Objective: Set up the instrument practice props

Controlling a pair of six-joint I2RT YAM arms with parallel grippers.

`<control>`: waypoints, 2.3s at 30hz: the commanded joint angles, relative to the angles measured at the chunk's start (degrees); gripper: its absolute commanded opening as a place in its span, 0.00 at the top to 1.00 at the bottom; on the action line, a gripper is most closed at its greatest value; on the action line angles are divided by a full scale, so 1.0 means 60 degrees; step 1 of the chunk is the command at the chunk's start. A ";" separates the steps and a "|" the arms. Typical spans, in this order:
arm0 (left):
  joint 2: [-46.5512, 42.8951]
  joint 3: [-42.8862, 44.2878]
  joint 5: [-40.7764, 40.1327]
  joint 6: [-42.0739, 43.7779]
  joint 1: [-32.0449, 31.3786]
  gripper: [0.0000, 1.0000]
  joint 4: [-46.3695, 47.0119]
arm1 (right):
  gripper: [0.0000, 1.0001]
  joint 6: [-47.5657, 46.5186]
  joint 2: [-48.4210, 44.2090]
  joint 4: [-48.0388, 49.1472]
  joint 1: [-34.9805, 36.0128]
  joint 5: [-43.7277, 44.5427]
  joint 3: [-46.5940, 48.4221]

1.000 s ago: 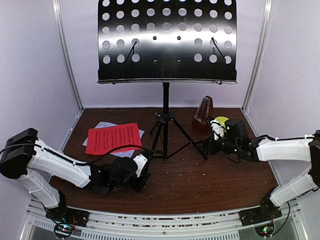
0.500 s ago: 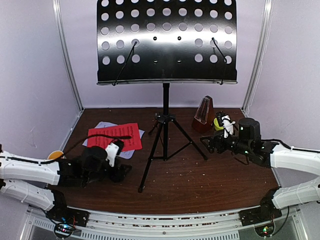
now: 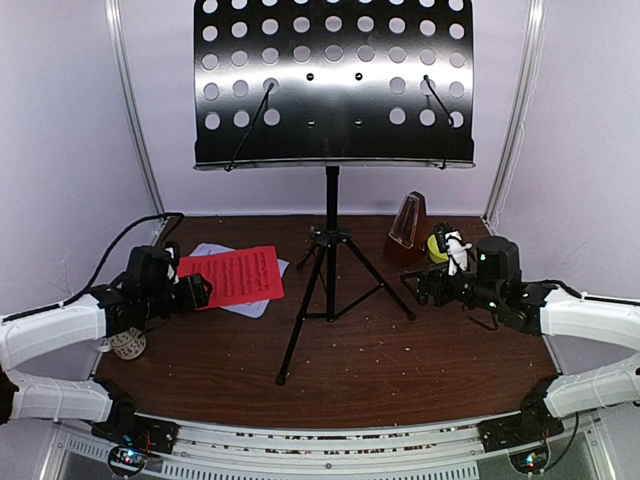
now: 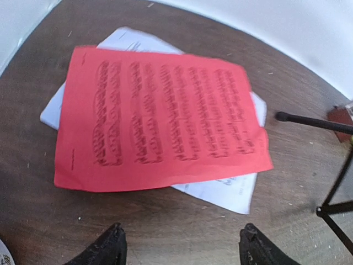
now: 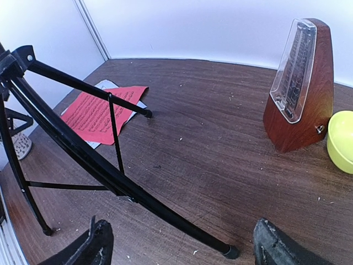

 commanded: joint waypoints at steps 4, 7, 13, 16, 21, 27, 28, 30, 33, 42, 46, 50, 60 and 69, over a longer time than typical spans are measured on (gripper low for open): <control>0.1133 0.0095 0.0819 -0.2214 0.1070 0.28 0.0046 | 0.12 0.0341 -0.0162 0.0127 0.0026 0.0352 -0.0070; 0.1387 0.0000 0.0567 -0.2932 0.1278 0.28 -0.0032 | 0.12 0.0429 -0.0206 0.0150 0.0024 0.0409 -0.0124; 0.2014 -0.0150 0.0366 -0.3888 0.1689 0.30 0.0145 | 0.13 0.0576 -0.0085 0.0329 0.0048 0.0291 -0.0107; 0.2503 -0.0323 0.0617 -0.4065 0.2007 0.31 0.0723 | 0.13 0.0604 -0.0045 0.0361 0.0039 0.0253 -0.0053; 0.3452 -0.0279 0.0830 -0.4108 0.2443 0.31 0.1262 | 0.13 0.0586 -0.0149 0.0284 0.0039 0.0311 -0.0026; 0.4478 -0.0316 0.0799 -0.4291 0.2762 0.32 0.2142 | 0.14 0.0556 -0.0284 0.0189 0.0039 0.0380 -0.0043; 0.4682 -0.0308 0.0803 -0.4349 0.2816 0.33 0.2286 | 0.13 0.0549 -0.0300 0.0181 0.0039 0.0404 -0.0041; 0.5159 -0.0207 0.0867 -0.4380 0.2865 0.35 0.2564 | 0.13 0.0519 -0.0326 0.0150 0.0039 0.0434 -0.0012; 0.5634 -0.0008 0.0827 -0.4435 0.2865 0.40 0.2766 | 0.13 0.0473 -0.0370 0.0047 0.0039 0.0478 0.0075; 0.6018 0.0012 0.0604 -0.4419 0.2901 0.81 0.3246 | 0.13 0.0357 -0.0484 -0.0133 0.0039 0.0537 0.0123; 0.5463 0.0063 0.0212 -0.3922 0.2893 1.00 0.2864 | 0.14 0.0359 -0.0545 -0.0141 0.0042 0.0504 0.0130; 0.4549 0.0439 0.0022 -0.2761 0.2904 1.00 0.2255 | 0.13 0.0263 -0.0649 -0.0249 0.0039 0.0426 0.0204; 0.1670 0.2227 -0.0219 0.1296 0.2891 1.00 -0.0377 | 0.12 0.0122 -0.0880 -0.0456 0.0037 0.0035 0.0568; -0.0185 0.3014 0.1473 0.2700 0.2825 1.00 -0.1997 | 0.12 0.0005 -0.0865 -0.0574 0.0039 -0.0597 0.1049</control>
